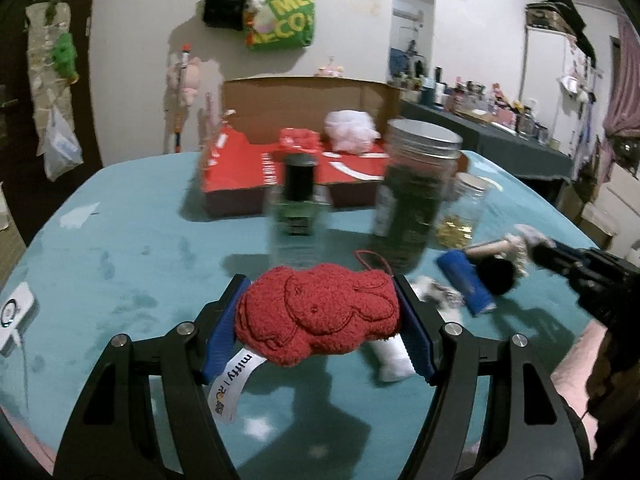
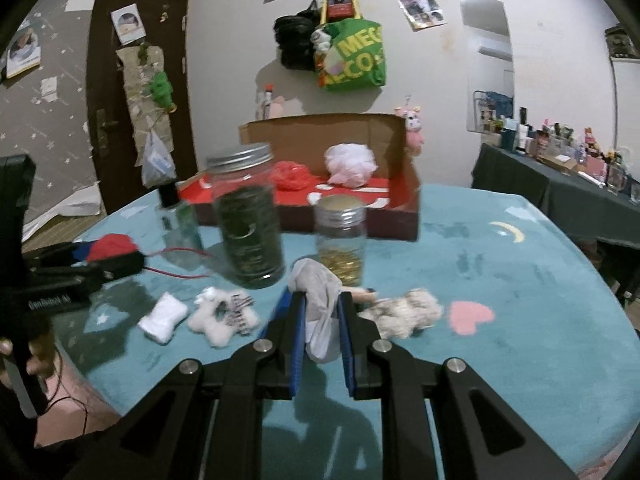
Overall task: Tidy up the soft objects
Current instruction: 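Carry the red towel and white cloth toward the cardboard box with both tools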
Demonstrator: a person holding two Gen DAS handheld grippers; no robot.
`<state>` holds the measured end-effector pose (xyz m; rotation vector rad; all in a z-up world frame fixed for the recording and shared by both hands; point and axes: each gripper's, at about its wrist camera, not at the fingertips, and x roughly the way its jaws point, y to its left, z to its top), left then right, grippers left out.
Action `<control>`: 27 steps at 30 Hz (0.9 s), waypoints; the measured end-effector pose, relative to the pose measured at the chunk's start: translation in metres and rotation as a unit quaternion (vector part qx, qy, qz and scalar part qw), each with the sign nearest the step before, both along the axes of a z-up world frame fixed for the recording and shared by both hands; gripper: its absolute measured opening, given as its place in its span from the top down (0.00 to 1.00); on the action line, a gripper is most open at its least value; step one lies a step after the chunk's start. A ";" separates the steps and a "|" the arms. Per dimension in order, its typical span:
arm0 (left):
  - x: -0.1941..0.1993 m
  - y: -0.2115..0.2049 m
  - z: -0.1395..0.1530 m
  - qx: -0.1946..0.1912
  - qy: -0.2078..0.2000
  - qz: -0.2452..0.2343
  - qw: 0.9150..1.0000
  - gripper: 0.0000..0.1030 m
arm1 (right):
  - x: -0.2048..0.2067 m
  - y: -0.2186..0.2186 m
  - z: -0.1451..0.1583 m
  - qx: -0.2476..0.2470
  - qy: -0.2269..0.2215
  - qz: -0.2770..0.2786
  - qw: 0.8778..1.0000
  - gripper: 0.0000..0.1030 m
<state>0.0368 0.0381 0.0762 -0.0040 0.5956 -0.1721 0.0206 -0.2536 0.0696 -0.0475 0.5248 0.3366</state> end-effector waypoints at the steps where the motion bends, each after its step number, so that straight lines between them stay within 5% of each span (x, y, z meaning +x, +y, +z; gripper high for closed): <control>1: 0.000 0.005 0.001 0.001 0.002 0.006 1.000 0.33 | 0.001 -0.003 0.001 -0.001 0.001 -0.004 1.000 0.83; 12: 0.041 0.074 -0.004 0.003 0.054 0.066 0.996 0.33 | 0.042 -0.044 0.005 -0.026 0.031 -0.047 0.998 0.83; 27: 0.113 0.081 0.000 0.011 0.091 -0.009 0.996 0.33 | 0.110 -0.043 0.015 -0.024 0.073 0.002 0.997 0.83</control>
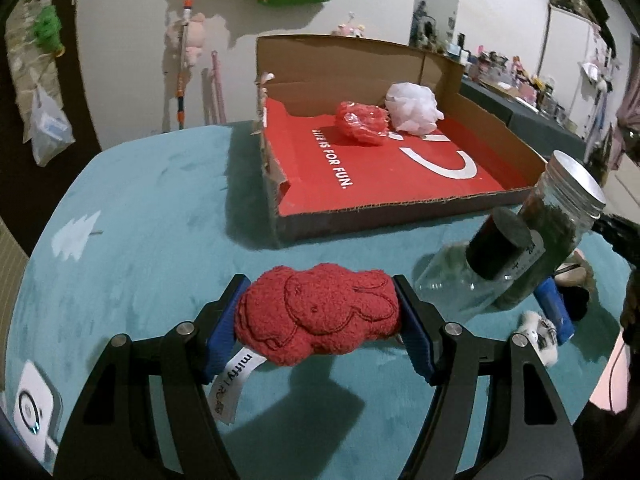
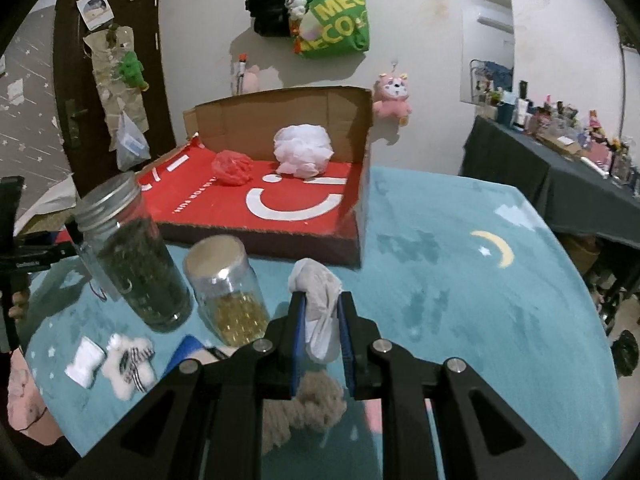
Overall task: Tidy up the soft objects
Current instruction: 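Carry the red towel and white cloth toward the cardboard box with both tools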
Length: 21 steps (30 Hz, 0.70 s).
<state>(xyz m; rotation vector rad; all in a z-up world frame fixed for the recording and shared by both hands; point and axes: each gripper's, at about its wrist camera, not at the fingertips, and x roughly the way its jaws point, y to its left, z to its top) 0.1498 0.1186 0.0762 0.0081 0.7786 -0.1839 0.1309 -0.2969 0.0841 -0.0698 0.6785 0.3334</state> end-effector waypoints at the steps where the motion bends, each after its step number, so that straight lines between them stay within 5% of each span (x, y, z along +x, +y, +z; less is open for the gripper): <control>1: 0.003 0.000 0.001 0.001 0.001 -0.005 1.000 0.33 | 0.004 0.000 0.001 0.002 0.002 0.004 1.000 0.83; 21: 0.068 -0.015 0.029 0.025 0.006 -0.076 0.997 0.33 | 0.074 0.023 0.019 0.034 0.055 0.097 0.993 0.83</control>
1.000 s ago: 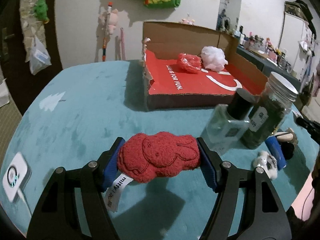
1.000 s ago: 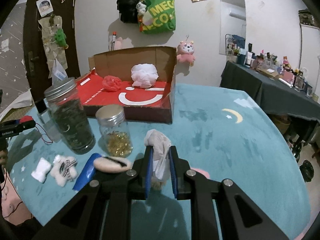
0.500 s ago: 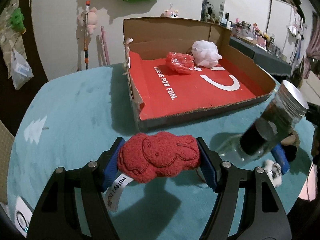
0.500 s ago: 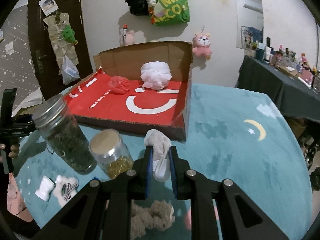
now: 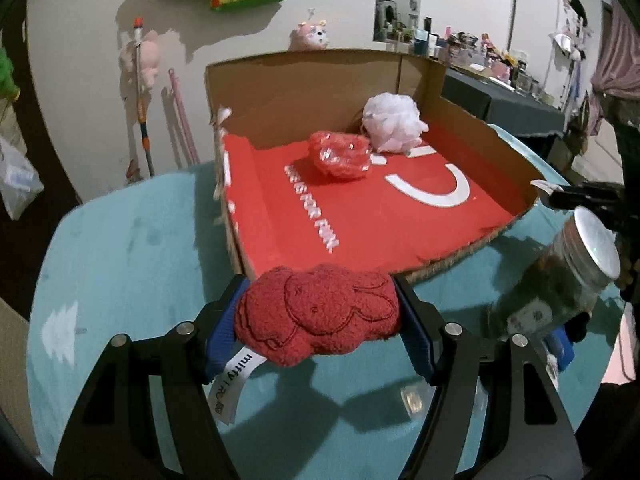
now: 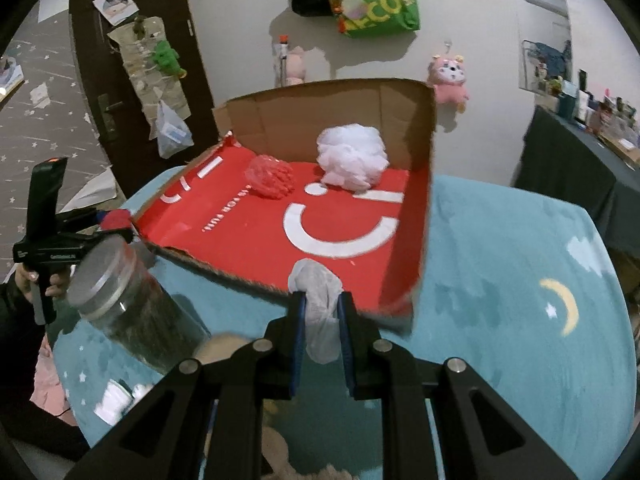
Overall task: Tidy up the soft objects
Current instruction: 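Carry the red towel and white cloth toward the cardboard box with both tools, then lower the red towel and white cloth into the box with both tools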
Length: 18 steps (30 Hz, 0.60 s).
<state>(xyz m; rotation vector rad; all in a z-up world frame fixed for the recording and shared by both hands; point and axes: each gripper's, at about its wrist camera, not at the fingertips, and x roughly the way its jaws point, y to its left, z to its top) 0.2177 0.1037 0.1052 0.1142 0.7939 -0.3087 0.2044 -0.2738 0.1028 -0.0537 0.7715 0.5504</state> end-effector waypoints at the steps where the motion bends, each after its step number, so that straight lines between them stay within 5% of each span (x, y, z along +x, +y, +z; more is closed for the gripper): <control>1: 0.004 -0.002 0.002 0.003 -0.001 -0.004 1.000 0.33 | 0.004 0.004 0.004 -0.005 -0.002 0.004 1.000 0.83; 10: 0.059 -0.034 0.008 0.027 0.010 -0.037 0.999 0.33 | 0.051 0.043 0.005 -0.084 0.000 0.019 0.996 0.83; 18: 0.102 -0.054 -0.017 0.067 0.078 -0.066 0.992 0.33 | 0.091 0.070 -0.018 -0.184 0.041 0.017 0.982 0.83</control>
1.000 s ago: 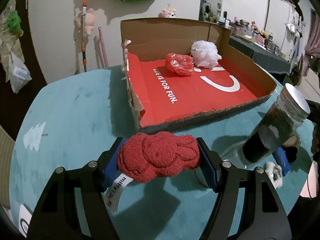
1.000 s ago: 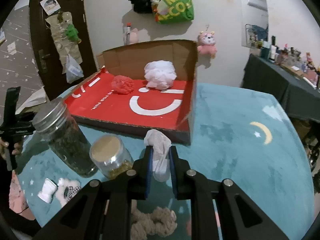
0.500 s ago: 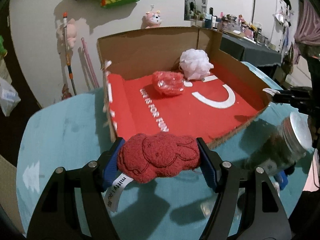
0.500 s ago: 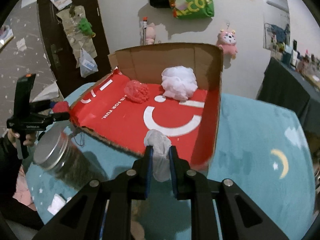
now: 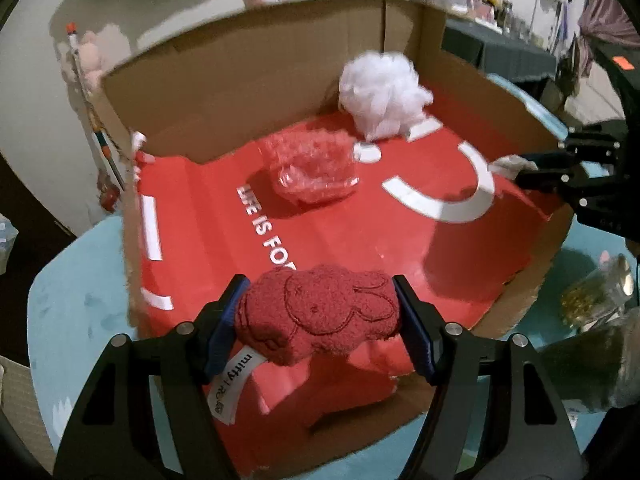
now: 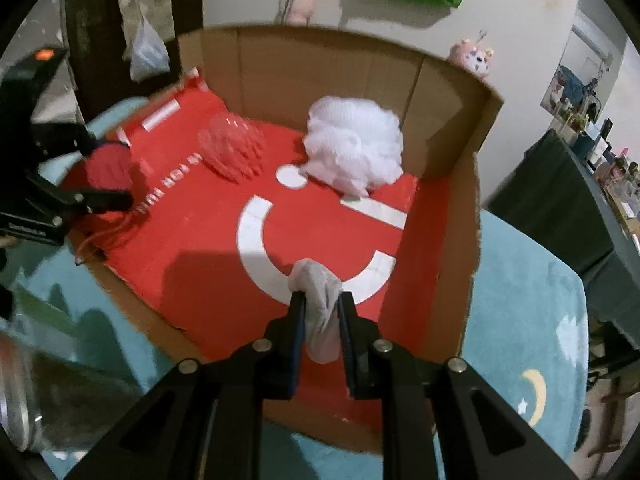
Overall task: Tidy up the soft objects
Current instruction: 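Lower the red towel and white cloth into the box with both tools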
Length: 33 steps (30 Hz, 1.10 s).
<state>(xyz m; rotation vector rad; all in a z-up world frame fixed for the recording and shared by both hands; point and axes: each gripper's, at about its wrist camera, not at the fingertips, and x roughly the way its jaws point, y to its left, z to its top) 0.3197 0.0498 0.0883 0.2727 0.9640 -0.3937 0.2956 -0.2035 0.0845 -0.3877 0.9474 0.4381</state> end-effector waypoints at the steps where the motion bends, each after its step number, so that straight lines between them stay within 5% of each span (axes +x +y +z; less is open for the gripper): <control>1: 0.004 -0.001 -0.004 0.005 0.011 -0.004 1.000 0.33 | 0.003 0.003 -0.004 -0.014 0.004 0.003 1.000 0.83; 11: 0.012 -0.007 -0.027 0.052 0.049 -0.041 0.997 0.31 | 0.018 0.013 -0.028 -0.077 0.033 0.002 0.996 0.82; 33: 0.030 -0.011 -0.035 0.055 0.065 -0.027 0.996 0.28 | 0.019 0.022 -0.037 -0.094 0.027 0.014 0.995 0.67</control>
